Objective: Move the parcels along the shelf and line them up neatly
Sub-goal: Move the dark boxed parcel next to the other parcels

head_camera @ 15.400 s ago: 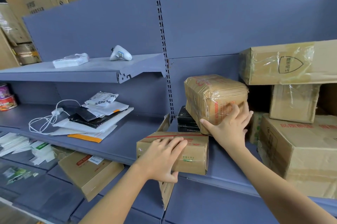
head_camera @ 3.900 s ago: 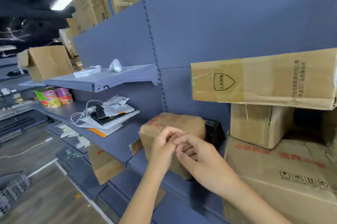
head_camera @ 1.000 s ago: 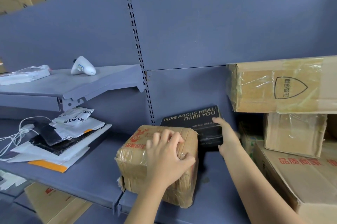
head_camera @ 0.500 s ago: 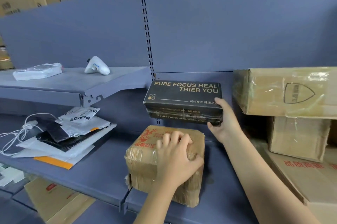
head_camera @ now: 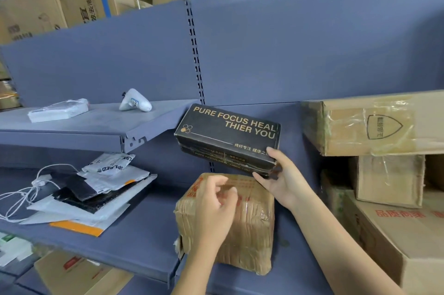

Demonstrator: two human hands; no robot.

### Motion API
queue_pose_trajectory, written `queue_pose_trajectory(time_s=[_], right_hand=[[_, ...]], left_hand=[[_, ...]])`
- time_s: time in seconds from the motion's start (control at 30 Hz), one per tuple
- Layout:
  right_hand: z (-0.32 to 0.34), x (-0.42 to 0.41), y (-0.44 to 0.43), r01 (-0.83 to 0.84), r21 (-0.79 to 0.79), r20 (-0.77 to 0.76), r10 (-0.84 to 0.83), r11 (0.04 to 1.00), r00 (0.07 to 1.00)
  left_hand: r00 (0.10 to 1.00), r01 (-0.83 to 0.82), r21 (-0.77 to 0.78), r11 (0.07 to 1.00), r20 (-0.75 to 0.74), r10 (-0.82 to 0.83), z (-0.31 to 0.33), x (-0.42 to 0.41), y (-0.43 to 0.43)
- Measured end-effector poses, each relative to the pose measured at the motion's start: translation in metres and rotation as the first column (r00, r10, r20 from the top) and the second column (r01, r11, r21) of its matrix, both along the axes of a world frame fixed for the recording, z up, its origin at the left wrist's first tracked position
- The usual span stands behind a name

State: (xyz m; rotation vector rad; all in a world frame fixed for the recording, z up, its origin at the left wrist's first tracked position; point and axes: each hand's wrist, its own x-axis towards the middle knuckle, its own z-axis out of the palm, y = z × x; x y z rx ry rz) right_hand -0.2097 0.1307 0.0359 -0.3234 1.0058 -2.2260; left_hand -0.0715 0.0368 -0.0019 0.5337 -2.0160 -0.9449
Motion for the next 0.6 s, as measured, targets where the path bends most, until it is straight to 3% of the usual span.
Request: queue_pose_trajectory(time_s=[0.17, 0.27, 0.43, 0.6], right_hand=[[-0.004, 0.007, 0.007, 0.008, -0.058, -0.086, -0.013, 0.998, 0.996], [-0.007, 0.021, 0.014, 0.08, -0.057, -0.284, -0.093, 0.995, 0.954], [-0.026, 0.062, 0.034, 0.216, -0.148, -0.661, -0.259, 0.965, 0.704], [-0.058, 0.104, 0.049, 0.35, -0.314, -0.819, -0.438, 0.883, 0.37]], left_hand=[[0.984, 0.035, 0.329, 0.944, -0.177, 0.026, 0.013, 0.013, -0.009], [0.978, 0.066, 0.478, 0.876, -0.203, 0.037, 0.02, 0.016, -0.015], [0.907, 0.308, 0.673, 0.673, -0.42, 0.006, 0.035, 0.019, -0.014], [0.811, 0.554, 0.663, 0.503, -0.567, -0.146, 0.04, 0.039, -0.006]])
